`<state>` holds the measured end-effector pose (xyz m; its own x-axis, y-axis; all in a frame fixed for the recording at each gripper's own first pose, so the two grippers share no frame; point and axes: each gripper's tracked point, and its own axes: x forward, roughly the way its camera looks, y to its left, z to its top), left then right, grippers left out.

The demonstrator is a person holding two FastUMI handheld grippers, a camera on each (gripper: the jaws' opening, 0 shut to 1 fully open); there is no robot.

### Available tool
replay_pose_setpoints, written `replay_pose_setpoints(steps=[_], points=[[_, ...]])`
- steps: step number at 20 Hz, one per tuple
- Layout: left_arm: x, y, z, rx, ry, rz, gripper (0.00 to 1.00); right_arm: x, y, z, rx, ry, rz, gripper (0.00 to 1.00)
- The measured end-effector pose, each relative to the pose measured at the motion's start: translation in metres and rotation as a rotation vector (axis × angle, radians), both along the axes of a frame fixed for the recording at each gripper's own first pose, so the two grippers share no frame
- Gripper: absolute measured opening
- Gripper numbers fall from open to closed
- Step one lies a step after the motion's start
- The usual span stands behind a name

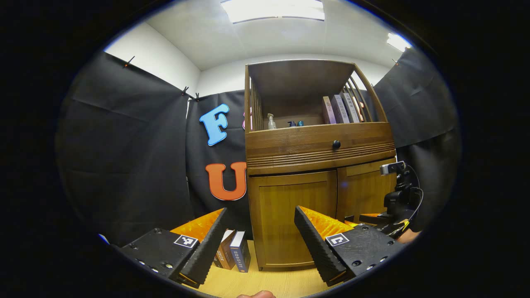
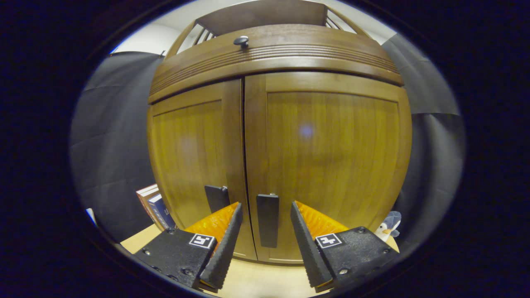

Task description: Open the right door of the double-door shoe cabinet with the right hand, and open the left door with the left hand.

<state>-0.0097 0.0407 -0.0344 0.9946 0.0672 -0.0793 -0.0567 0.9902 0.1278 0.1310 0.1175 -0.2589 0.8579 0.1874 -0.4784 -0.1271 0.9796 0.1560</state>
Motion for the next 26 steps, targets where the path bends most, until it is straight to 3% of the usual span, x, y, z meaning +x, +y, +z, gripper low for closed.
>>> replay_pose_setpoints(steps=[5,6,7,9,14,19,26], points=[[0.004,0.007,-0.005,-0.004,0.011,0.014,0.96,0.010,0.003,-0.024,-0.022,0.043,-0.005,0.65],[0.004,0.007,-0.006,-0.004,0.012,0.017,1.00,0.012,0.004,-0.028,-0.025,0.049,-0.005,0.64],[0.005,0.008,-0.006,-0.003,0.014,0.022,0.96,0.015,0.004,-0.032,-0.030,0.054,-0.006,0.64],[0.004,0.011,-0.009,-0.004,0.016,0.028,1.00,0.017,0.004,-0.041,-0.042,0.066,-0.009,0.59],[0.005,0.014,-0.016,-0.013,0.036,0.039,0.96,0.028,0.004,-0.052,-0.069,0.064,-0.039,0.39],[0.008,0.007,-0.022,0.001,0.059,0.027,0.96,0.030,0.003,-0.052,-0.065,0.044,-0.081,0.37],[0.005,-0.006,-0.029,0.028,0.082,-0.013,0.96,0.022,0.002,-0.049,-0.019,0.044,-0.069,0.28]])
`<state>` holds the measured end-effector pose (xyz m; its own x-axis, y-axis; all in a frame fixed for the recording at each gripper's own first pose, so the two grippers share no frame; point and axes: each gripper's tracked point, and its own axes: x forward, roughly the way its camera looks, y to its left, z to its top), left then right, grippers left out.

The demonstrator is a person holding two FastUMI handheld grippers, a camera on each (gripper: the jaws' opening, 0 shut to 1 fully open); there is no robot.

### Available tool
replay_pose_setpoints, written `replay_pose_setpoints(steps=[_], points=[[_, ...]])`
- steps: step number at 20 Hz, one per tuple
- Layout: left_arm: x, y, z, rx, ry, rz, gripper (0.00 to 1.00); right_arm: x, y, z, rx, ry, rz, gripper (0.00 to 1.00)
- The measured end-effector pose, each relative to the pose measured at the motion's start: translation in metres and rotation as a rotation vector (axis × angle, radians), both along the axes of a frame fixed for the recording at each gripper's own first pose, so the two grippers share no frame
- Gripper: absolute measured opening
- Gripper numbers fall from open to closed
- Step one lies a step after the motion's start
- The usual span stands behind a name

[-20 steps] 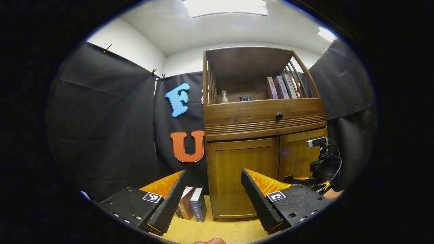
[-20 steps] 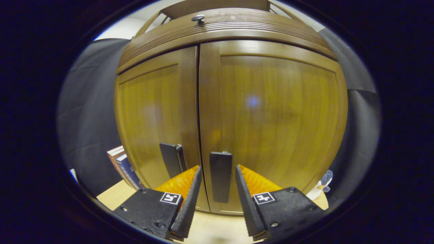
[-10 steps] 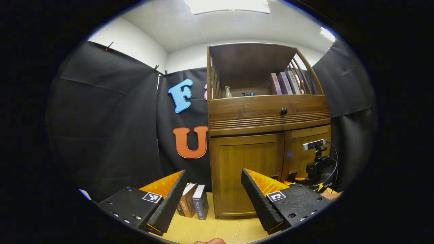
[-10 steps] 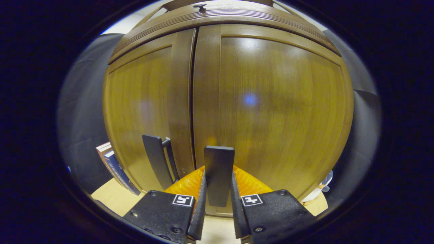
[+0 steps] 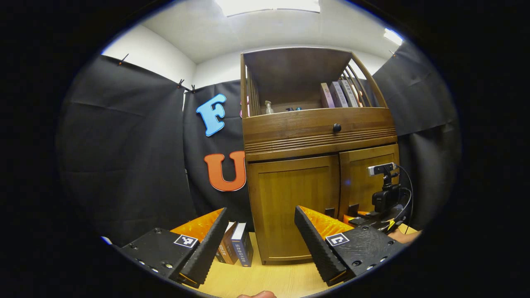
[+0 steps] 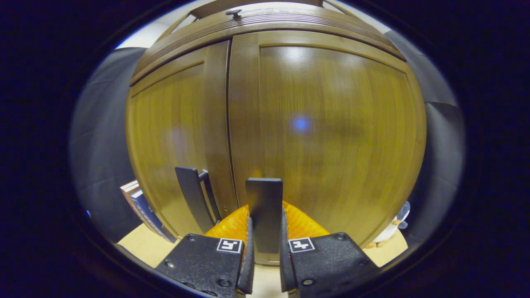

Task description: Open the right door of the double-door shoe cabinet with the right hand, and open the left door with the left hand.

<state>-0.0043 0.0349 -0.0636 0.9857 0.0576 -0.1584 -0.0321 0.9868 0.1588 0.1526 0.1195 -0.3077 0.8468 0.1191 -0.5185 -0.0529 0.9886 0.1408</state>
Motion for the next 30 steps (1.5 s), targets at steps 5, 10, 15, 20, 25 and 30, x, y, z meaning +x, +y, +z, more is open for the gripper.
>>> replay_pose_setpoints(steps=[5,10,15,20,25,30], points=[[-0.002,-0.008,-0.003,-0.011,0.008,-0.019,0.96,-0.010,-0.001,0.003,0.004,-0.003,0.016,0.27],[-0.005,-0.012,-0.001,-0.017,0.004,-0.022,0.96,-0.030,-0.005,0.010,0.005,-0.010,0.030,0.26],[-0.008,-0.017,0.000,-0.031,0.005,-0.021,0.96,-0.049,-0.010,0.016,0.011,-0.028,0.063,0.25],[-0.010,-0.028,-0.002,-0.047,0.019,-0.034,0.96,-0.075,-0.019,0.022,0.026,-0.045,0.093,0.26],[-0.010,-0.041,-0.005,-0.047,0.025,-0.057,0.96,-0.102,-0.033,0.029,0.027,-0.047,0.110,0.26],[-0.008,-0.058,-0.010,-0.065,0.038,-0.089,0.96,-0.128,-0.050,0.036,0.027,-0.047,0.112,0.25]])
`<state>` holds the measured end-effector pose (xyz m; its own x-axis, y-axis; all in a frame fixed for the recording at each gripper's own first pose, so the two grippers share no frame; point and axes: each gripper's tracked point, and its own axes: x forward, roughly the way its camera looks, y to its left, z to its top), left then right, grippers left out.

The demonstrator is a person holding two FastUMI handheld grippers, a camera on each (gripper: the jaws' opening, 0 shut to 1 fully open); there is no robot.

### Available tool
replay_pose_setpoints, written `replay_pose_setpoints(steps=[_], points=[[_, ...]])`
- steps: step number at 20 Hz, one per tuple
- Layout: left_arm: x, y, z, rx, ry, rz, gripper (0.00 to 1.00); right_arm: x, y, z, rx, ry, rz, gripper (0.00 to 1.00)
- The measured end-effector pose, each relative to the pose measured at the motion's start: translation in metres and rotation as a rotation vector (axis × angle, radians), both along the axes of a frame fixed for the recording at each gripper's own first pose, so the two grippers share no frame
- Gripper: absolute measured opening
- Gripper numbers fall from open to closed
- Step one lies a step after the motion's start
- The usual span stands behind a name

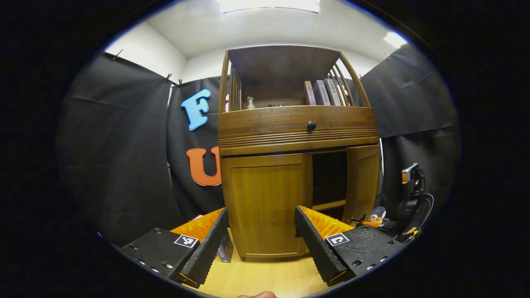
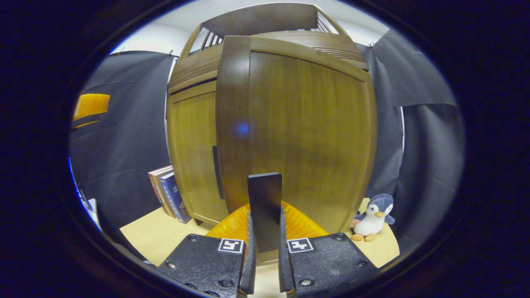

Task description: Open the right door of the double-door shoe cabinet with the right hand, and open the left door with the left hand.

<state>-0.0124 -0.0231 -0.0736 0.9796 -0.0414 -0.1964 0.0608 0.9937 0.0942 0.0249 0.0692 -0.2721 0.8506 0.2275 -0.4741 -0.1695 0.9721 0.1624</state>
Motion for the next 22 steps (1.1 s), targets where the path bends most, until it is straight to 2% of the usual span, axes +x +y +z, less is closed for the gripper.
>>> replay_pose_setpoints(steps=[15,22], points=[[0.016,-0.049,-0.025,-0.085,0.066,-0.063,0.96,-0.057,-0.066,0.012,-0.071,0.011,-0.085,0.25],[0.017,-0.082,-0.033,-0.113,0.097,-0.136,0.96,-0.076,-0.107,0.013,-0.103,0.003,-0.164,0.18]])
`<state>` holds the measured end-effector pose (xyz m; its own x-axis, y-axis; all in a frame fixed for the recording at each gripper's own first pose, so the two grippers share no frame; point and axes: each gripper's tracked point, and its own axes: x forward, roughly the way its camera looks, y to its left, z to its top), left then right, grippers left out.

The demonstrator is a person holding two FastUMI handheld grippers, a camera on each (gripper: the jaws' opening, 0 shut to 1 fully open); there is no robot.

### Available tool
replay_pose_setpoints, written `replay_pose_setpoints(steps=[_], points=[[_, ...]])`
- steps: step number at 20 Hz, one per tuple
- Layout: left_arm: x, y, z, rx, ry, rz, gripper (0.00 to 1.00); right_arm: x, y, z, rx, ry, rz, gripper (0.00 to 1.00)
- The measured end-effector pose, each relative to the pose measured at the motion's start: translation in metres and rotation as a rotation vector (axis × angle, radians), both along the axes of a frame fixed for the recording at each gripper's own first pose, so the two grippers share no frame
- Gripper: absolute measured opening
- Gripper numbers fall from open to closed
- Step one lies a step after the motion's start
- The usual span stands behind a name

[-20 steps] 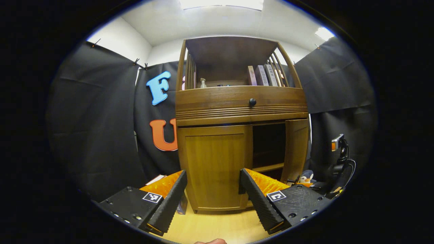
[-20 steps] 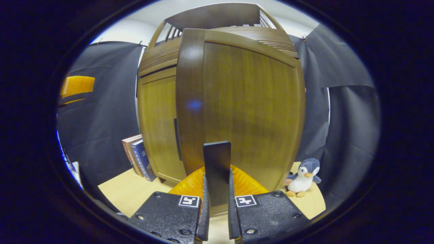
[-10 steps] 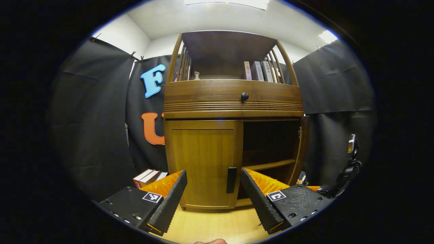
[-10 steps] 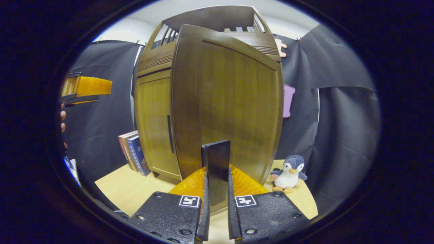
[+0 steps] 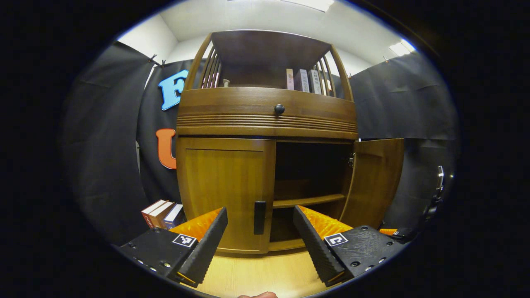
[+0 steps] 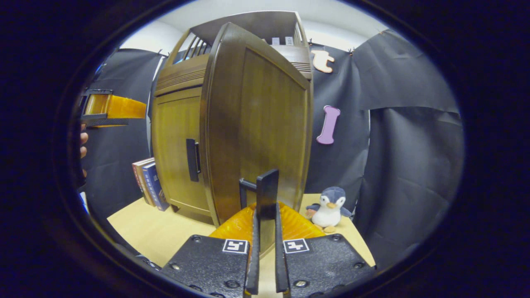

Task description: Open the right door of the double-door shoe cabinet with the right hand, and open the left door with the left hand.

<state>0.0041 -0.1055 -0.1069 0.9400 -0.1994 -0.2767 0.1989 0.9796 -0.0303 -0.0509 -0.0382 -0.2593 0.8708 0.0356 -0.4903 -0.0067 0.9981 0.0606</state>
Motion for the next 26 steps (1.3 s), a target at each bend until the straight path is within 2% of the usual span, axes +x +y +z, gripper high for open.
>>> replay_pose_setpoints(steps=[6,11,12,14,15,17,18,19,20,23,26], points=[[0.004,-0.019,-0.007,0.000,0.013,-0.039,0.96,-0.013,-0.044,0.000,-0.019,0.013,-0.125,0.11],[0.008,-0.033,-0.015,0.003,0.029,-0.063,0.96,-0.022,-0.081,0.000,0.008,0.026,-0.211,0.06],[0.010,-0.036,-0.019,0.004,0.031,-0.068,1.00,-0.025,-0.085,0.001,0.015,0.028,-0.215,0.04],[0.015,-0.043,-0.024,0.003,0.034,-0.077,1.00,-0.029,-0.094,0.002,0.019,0.031,-0.226,0.04],[0.016,-0.044,-0.026,0.004,0.038,-0.082,0.96,-0.030,-0.096,0.002,0.017,0.033,-0.225,0.04],[0.022,-0.047,-0.031,0.008,0.042,-0.087,0.96,-0.031,-0.098,0.002,0.013,0.036,-0.227,0.04],[0.028,-0.050,-0.034,0.010,0.043,-0.089,1.00,-0.032,-0.099,0.001,0.007,0.035,-0.231,0.04],[0.033,-0.051,-0.036,0.014,0.048,-0.088,0.96,-0.033,-0.102,0.002,-0.004,0.033,-0.238,0.04],[0.035,-0.051,-0.040,0.018,0.053,-0.088,1.00,-0.036,-0.108,0.002,-0.018,0.032,-0.246,0.04],[0.045,-0.051,-0.046,0.029,0.058,-0.085,0.96,-0.045,-0.133,0.005,-0.060,0.031,-0.299,0.04],[0.057,-0.051,-0.049,0.039,0.048,-0.082,0.96,-0.051,-0.141,0.012,-0.032,0.019,-0.314,0.04]])
